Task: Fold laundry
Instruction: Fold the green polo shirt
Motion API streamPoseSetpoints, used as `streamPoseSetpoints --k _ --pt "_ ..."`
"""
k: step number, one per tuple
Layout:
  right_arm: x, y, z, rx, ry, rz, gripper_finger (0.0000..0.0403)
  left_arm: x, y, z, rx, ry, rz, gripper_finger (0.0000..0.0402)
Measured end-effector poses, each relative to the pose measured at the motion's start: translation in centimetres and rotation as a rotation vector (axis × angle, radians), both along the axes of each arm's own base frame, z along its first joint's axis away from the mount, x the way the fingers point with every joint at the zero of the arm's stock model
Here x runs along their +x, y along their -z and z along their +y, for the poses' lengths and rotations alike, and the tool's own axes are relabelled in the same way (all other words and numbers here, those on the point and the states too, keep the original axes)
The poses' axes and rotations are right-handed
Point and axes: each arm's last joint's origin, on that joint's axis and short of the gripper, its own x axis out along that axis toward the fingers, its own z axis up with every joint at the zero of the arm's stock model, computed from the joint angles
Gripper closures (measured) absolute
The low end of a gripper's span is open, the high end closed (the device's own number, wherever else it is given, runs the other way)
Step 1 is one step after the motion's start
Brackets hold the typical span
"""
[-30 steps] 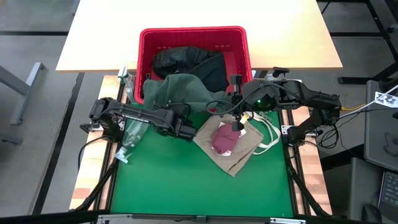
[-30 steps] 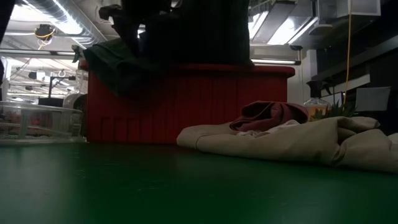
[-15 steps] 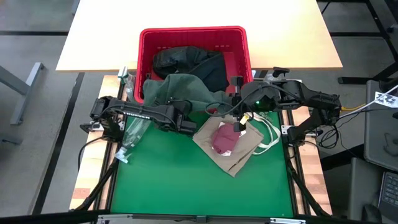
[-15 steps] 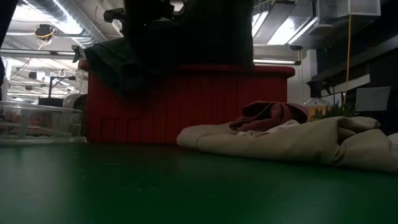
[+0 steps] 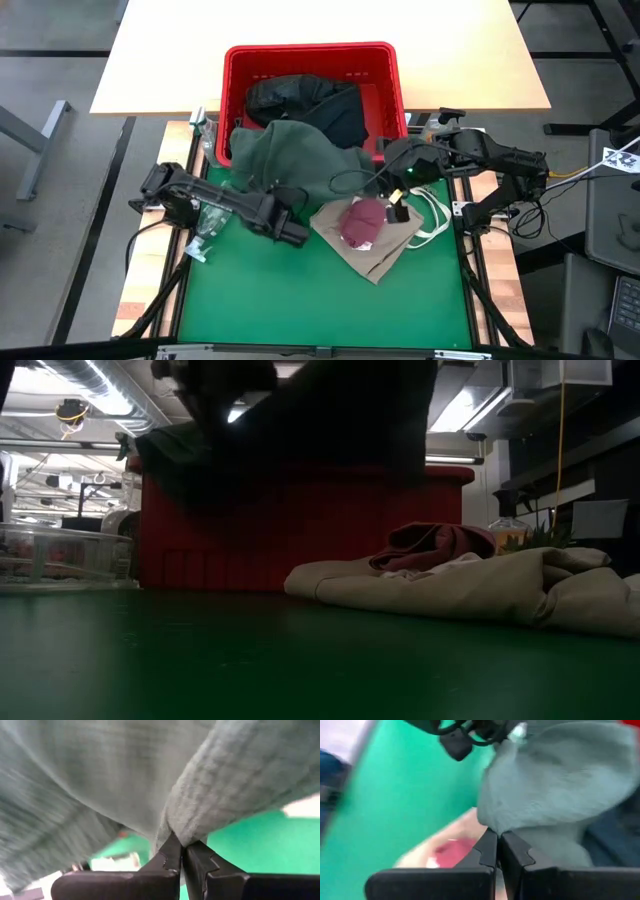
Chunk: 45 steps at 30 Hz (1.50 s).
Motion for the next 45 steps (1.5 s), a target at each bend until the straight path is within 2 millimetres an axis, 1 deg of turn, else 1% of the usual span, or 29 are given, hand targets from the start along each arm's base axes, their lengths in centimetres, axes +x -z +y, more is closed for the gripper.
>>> streamPoseSetpoints --k 2,5,7,10,13,16,20,22,25,29,33,38,42,45 --pt "-0.1 0.0 0.5 0.069 -0.028 0.007 0.0391 -0.3 0.1 -1.3 -0.043 0.034 0.016 0.04" --pt "-0.1 0.0 1.6 0.111 -0.036 0.01 0.0391 -1.1 0.0 -3.4 -0.094 0.104 0.038 0.0401" --pt "-0.2 0.0 2.7 0.135 -0.052 0.014 0.0391 -1.9 -0.3 -4.8 -0.128 0.153 0.048 0.0401" --pt "0.2 0.4 4.6 0.17 -0.077 0.023 0.0391 -3.1 -0.8 -6.7 -0.206 0.212 0.063 0.0401" --pt "1.2 1.4 6.7 0.163 -0.089 0.049 0.0391 -4.5 -1.2 -8.5 -0.284 0.267 0.084 0.0401" --pt "2.2 2.8 8.8 0.137 -0.077 0.096 0.0391 -5.6 -1.2 -10.2 -0.348 0.311 0.119 0.0401" --pt "3.8 5.2 11.4 0.128 -0.075 0.173 0.0391 -7.0 -1.1 -12.2 -0.434 0.358 0.159 0.0401" --pt "4.7 6.7 12.8 0.127 -0.078 0.215 0.0391 -7.4 -1.1 -13.2 -0.46 0.363 0.129 0.0401" --pt "5.4 8.6 14.9 0.117 -0.089 0.276 0.0391 -8.0 -1.1 -14.5 -0.482 0.375 0.081 0.0401" --pt "5.9 10.8 17.5 0.101 -0.113 0.335 0.0391 -8.2 -0.5 -16.6 -0.526 0.398 0.002 0.0401" --pt "6.2 13.0 19.7 0.069 -0.146 0.387 0.0391 -8.1 0.6 -18.2 -0.546 0.41 -0.017 0.0401" --pt "6.6 15.0 21.3 0.038 -0.171 0.434 0.0391 -7.8 2.1 -19.7 -0.562 0.427 -0.002 0.0401" --pt "7.1 16.0 21.6 0.025 -0.174 0.453 0.0391 -7.6 2.7 -20.3 -0.606 0.426 0.018 0.0401" --pt "7.2 16.3 21.6 0.024 -0.171 0.458 0.0391 -7.7 2.8 -20.6 -0.616 0.432 0.016 0.0401"
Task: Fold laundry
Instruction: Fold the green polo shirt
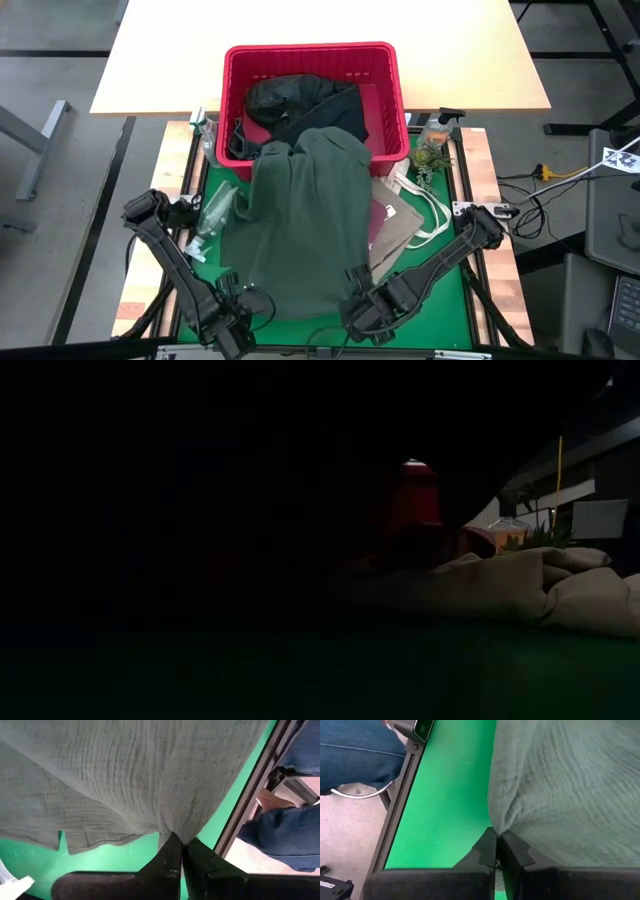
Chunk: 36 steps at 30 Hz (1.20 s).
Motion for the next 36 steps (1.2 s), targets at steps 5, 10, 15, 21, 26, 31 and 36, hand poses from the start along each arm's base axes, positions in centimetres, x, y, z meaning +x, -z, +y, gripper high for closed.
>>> streamPoseSetpoints --k 5,10,15,21,26,31,36 --pt "0.0 0.0 0.0 0.002 0.0 -0.003 0.0388 0.0 0.0 0.0 -0.001 0.0 0.001 0.0401" --pt "0.0 0.0 0.0 0.019 -0.007 0.007 0.0381 0.0 0.0 0.0 -0.01 -0.023 -0.001 0.0401" --pt "0.0 0.0 0.1 0.025 -0.009 0.01 0.0356 0.1 0.0 -0.2 -0.029 -0.022 -0.016 0.0401" --pt "0.1 0.0 -0.1 0.033 0.021 0.015 0.0283 0.1 0.0 -0.2 -0.028 -0.022 -0.016 0.0401" --pt "-0.2 -0.4 -2.2 -0.008 0.066 0.129 0.0247 0.1 0.0 -0.2 -0.028 -0.022 -0.016 0.0401" --pt "-0.8 -1.3 -5.5 -0.09 0.098 0.225 0.0242 0.1 0.0 -0.2 -0.028 -0.021 -0.016 0.0401" --pt "-3.1 -3.9 -8.8 -0.096 0.091 0.18 0.0242 0.1 -0.1 -0.3 -0.026 -0.02 -0.016 0.0401"
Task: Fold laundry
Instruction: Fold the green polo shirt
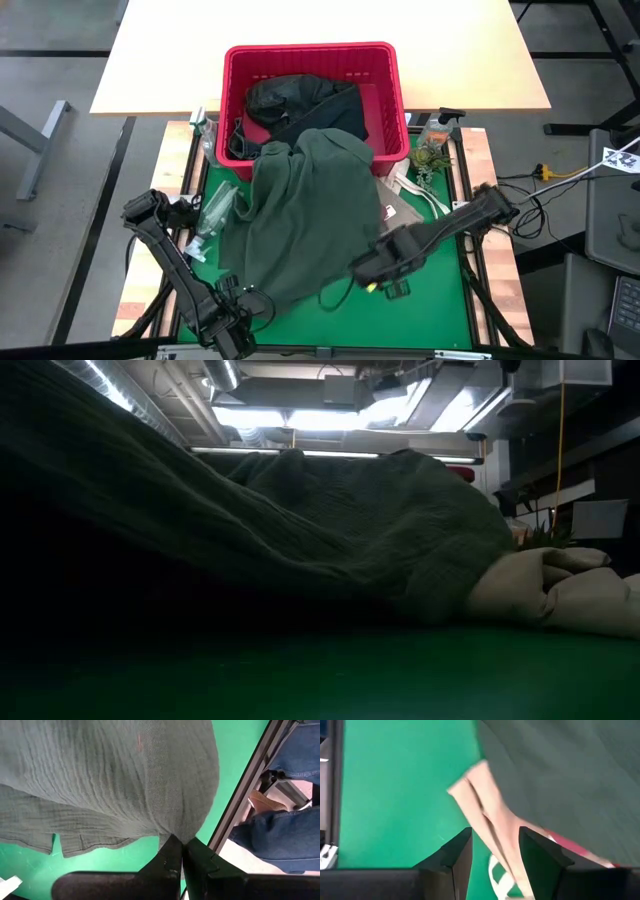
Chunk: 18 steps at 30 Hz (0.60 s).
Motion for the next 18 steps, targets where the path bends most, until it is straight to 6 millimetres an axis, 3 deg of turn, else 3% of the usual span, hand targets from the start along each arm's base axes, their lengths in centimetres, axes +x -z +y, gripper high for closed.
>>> streamPoseSetpoints --k 4,7,13,18 --pt "-2.6 -1.1 -3.3 -0.022 0.094 -0.106 0.0242 0.0 0.0 0.0 0.004 0.0 0.001 0.0401" --pt "-5.2 -0.8 -6.3 -0.039 0.241 -0.206 0.0242 0.0 0.0 0.0 0.006 0.0 -0.001 0.0401" --pt "-9.3 1.6 -11.7 0.029 0.528 -0.438 0.0242 0.0 0.0 0.0 0.006 -0.001 -0.002 0.0401" --pt "-10.6 4.5 -14.7 0.1 0.696 -0.583 0.0242 0.0 0.0 0.1 0.009 -0.001 -0.005 0.0401"
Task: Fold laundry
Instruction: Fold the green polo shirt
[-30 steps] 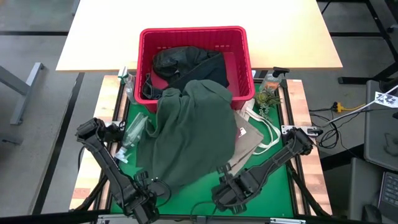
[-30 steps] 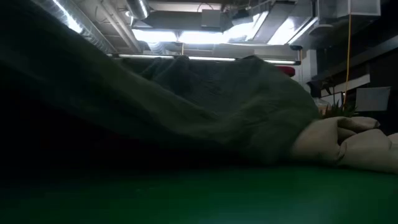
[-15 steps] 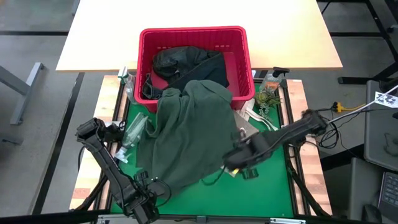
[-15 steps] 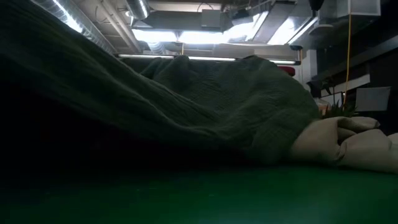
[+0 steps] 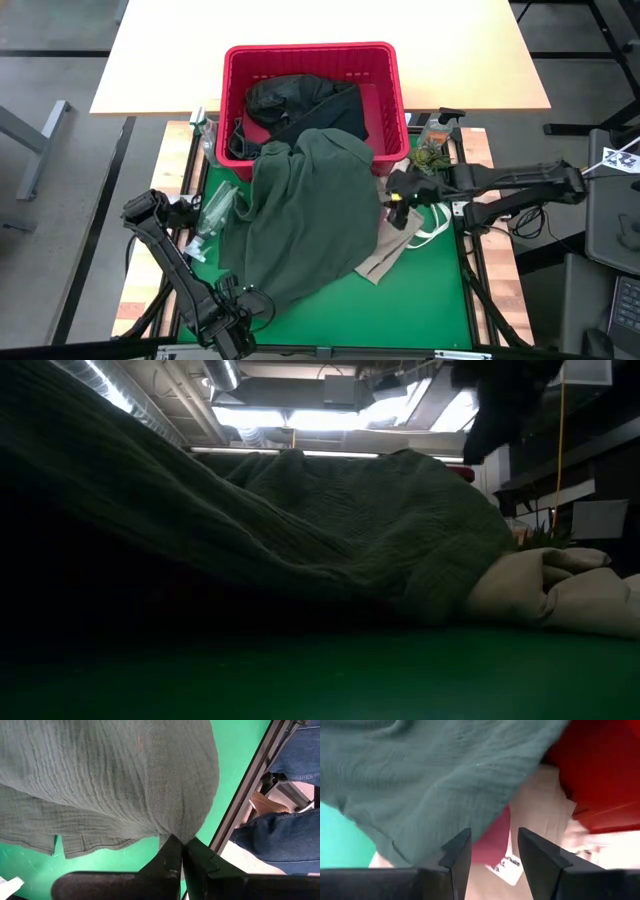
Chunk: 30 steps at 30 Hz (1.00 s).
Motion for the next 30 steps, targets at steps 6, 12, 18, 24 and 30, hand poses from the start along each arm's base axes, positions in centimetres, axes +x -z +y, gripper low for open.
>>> streamPoseSetpoints --k 6,12,18,24,30 --pt "0.3 2.8 -1.7 0.115 0.01 -0.051 0.0242 0.0 0.0 0.0 0.0 0.0 0.0 0.0401" --pt "0.8 3.7 -2.2 0.151 0.003 -0.081 0.0242 0.0 0.0 0.0 0.001 0.0 0.001 0.0401" --pt "1.0 3.6 -1.7 0.279 -0.1 -0.1 0.0268 0.0 0.0 0.0 0.002 0.0 0.001 0.0401" --pt "1.0 3.6 -1.7 0.308 -0.079 -0.105 0.0381 0.0 0.0 0.0 0.002 0.0 0.001 0.0401" --pt "0.6 3.3 -1.5 0.398 -0.047 -0.114 0.0384 0.0 0.0 0.0 0.002 -0.001 0.001 0.0401"
